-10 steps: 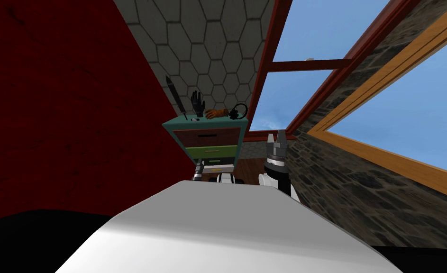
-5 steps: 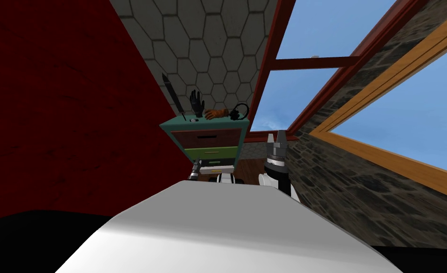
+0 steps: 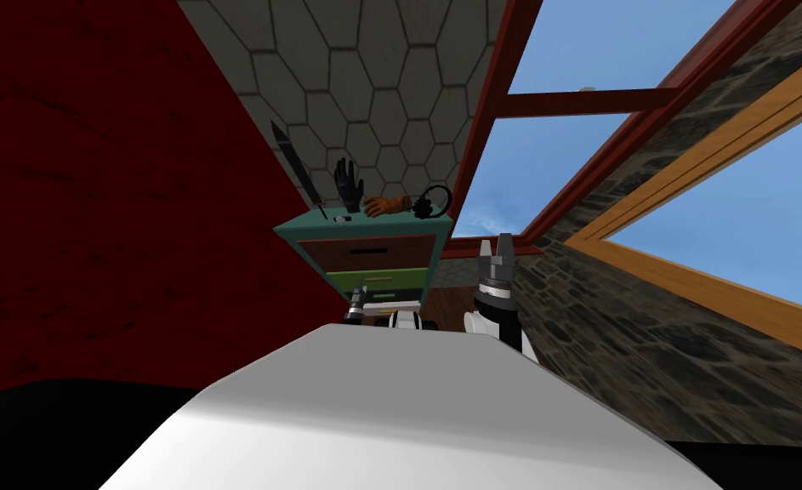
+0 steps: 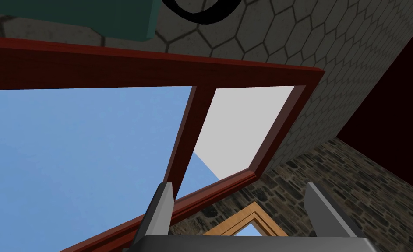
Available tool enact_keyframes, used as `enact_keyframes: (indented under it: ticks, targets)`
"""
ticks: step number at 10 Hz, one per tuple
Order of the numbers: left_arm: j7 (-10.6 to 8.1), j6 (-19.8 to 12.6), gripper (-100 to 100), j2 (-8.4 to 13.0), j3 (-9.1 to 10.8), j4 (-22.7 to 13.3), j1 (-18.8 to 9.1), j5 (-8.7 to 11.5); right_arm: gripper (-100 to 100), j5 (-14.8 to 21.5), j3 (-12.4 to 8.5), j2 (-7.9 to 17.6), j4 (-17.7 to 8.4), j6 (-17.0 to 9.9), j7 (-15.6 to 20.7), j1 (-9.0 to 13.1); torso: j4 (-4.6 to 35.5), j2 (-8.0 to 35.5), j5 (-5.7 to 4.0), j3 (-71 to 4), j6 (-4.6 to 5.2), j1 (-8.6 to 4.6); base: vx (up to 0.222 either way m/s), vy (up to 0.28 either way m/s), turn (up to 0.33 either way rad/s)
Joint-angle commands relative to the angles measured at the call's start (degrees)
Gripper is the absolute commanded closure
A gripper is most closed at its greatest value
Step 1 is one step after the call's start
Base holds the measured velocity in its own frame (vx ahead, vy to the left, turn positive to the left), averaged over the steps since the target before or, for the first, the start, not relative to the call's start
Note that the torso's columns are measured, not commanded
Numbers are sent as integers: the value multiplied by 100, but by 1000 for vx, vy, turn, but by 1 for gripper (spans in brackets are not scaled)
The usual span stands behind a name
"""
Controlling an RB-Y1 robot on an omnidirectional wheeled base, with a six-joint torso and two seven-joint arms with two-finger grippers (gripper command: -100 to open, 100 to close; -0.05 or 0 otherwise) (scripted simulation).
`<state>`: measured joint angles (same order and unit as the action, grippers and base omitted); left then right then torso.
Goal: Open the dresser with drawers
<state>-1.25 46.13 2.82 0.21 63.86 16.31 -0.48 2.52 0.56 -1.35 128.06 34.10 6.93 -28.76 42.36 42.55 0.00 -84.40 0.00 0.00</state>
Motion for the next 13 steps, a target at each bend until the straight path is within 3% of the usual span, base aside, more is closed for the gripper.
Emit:
enact_keyframes:
  ticks: [1, 4, 5, 6, 13]
  targets:
    - [6, -5, -100, -282, 2, 4, -13, 0, 0, 0, 0, 0, 0, 0, 0, 0, -3, -12, 0, -7, 0, 2, -6, 2, -2]
    - [0, -234, -100, -215, 34, 115, -136, 16, 0, 0, 0, 0, 0, 0, 0, -1, -11, -42, 0, -26, 0, -1, 31, 0, 0]
    - [0, -178, -100, -218, 26, 99, -109, 12, 0, 0, 0, 0, 0, 0, 0, -1, -13, -45, 0, -29, 0, 3, 28, 7, -1]
    - [1, -46, 100, -225, 14, -3, -62, 6, 0, 0, 0, 0, 0, 0, 0, -1, -9, -27, 1, -19, -1, 1, -21, 2, 0]
    - [-43, -300, 100, -202, -68, 340, 82, -31, 0, 0, 0, 0, 0, 0, 0, 1, 2, -48, -11, -30, -2, -2, -136, -12, 14]
